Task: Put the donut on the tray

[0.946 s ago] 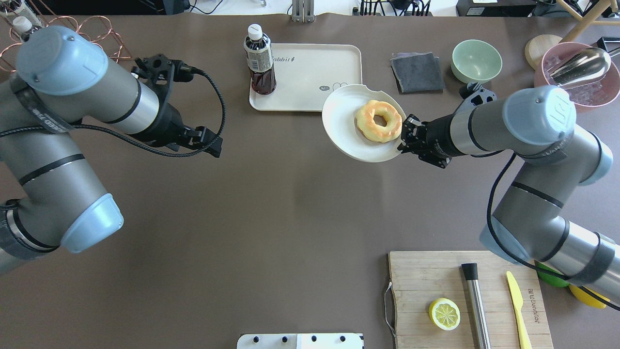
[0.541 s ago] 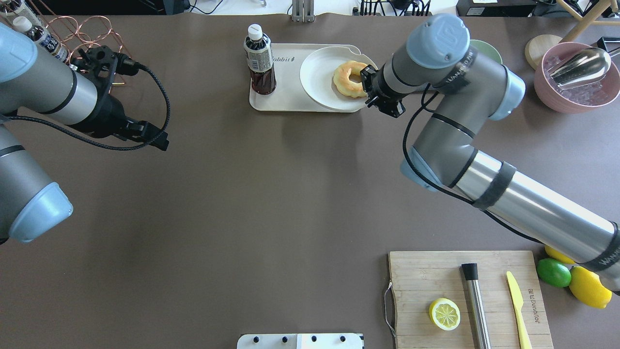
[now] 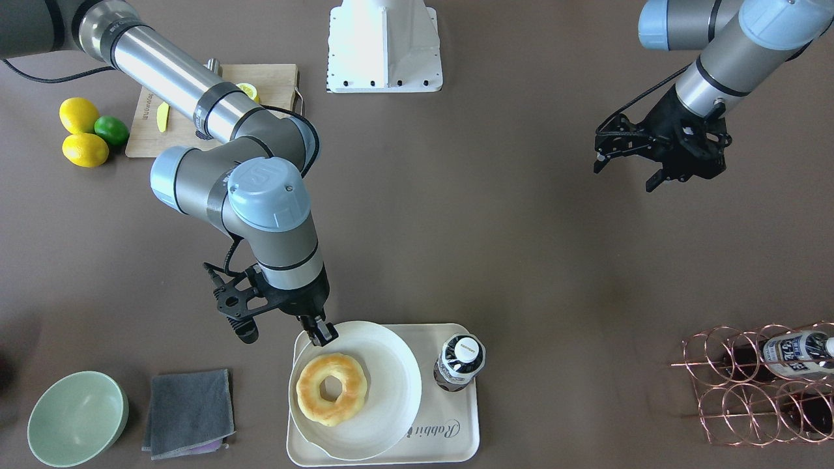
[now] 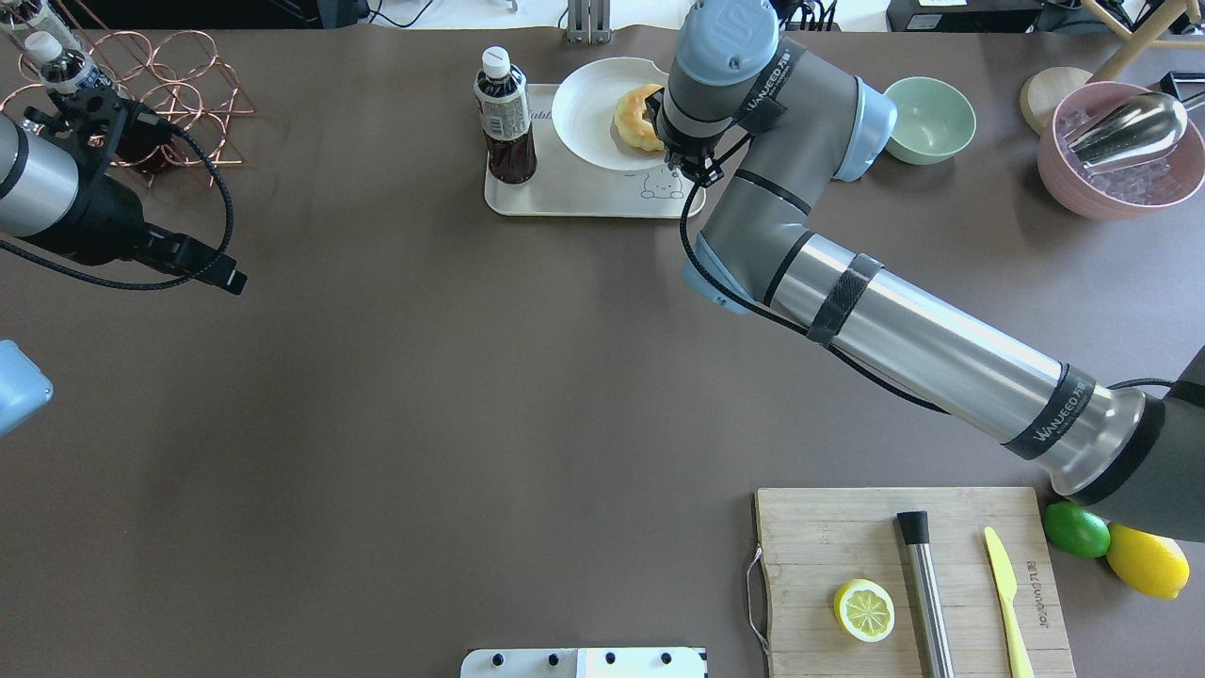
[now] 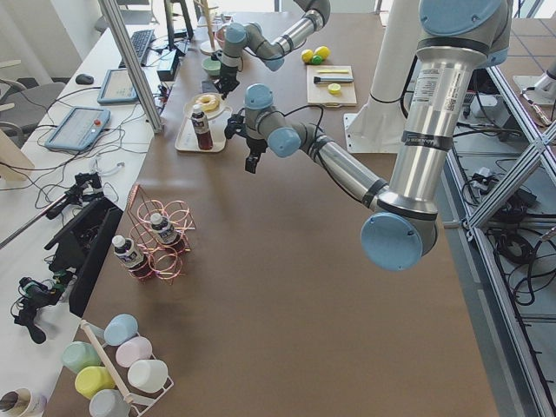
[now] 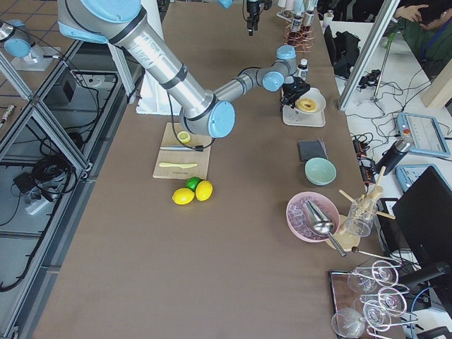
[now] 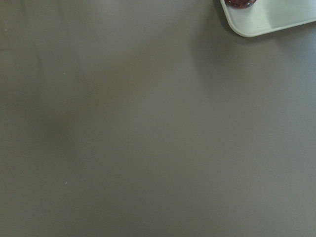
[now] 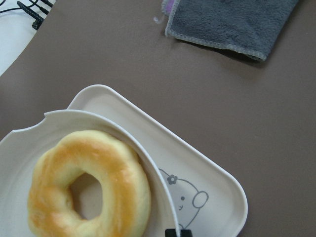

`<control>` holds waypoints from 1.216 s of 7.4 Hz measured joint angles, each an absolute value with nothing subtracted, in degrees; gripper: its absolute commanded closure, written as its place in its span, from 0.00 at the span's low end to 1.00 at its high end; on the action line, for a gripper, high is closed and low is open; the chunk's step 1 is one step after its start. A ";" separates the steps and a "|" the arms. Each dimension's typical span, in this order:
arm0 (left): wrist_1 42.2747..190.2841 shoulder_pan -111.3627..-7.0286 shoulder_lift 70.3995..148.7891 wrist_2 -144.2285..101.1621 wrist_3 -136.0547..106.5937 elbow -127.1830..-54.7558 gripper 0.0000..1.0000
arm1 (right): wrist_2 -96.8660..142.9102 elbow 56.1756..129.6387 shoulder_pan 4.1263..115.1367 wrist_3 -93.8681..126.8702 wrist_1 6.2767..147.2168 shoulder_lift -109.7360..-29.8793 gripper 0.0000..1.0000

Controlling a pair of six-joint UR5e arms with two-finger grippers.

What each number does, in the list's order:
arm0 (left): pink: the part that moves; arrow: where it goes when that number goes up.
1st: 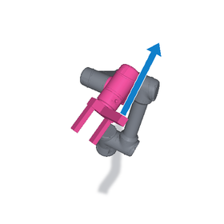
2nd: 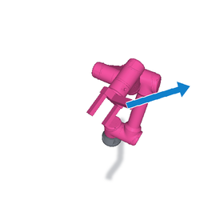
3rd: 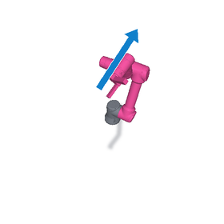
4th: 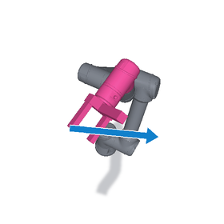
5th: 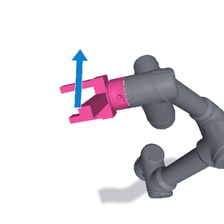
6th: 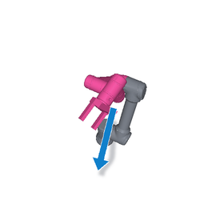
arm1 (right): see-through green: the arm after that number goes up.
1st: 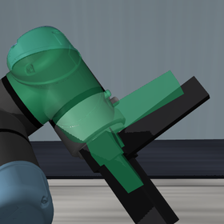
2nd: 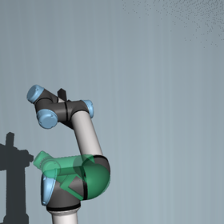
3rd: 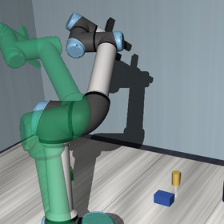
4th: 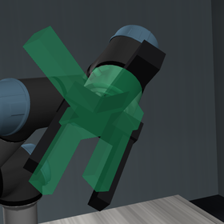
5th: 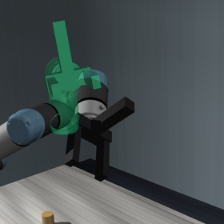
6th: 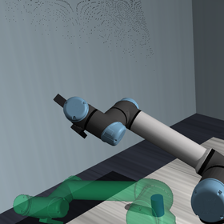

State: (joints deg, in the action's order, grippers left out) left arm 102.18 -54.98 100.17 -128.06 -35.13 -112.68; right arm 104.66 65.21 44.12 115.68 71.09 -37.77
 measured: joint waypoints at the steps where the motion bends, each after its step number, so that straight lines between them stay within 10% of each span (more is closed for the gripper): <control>1: 102.52 -55.30 99.73 -128.40 -34.75 -112.68 0.02 | 103.38 63.89 43.40 116.05 70.46 -37.07 0.00; 5: 102.73 -55.58 99.36 -128.59 -34.17 -112.34 0.02 | 98.74 66.65 41.52 114.85 70.12 -38.71 0.00; 9: 102.19 -65.96 94.40 -135.57 -18.24 -108.64 0.02 | 105.59 90.63 47.40 91.29 84.25 -55.68 0.00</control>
State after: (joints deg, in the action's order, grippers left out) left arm 102.19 -65.96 94.40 -135.57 -18.24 -108.64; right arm 105.59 90.63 47.40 91.29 84.25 -55.68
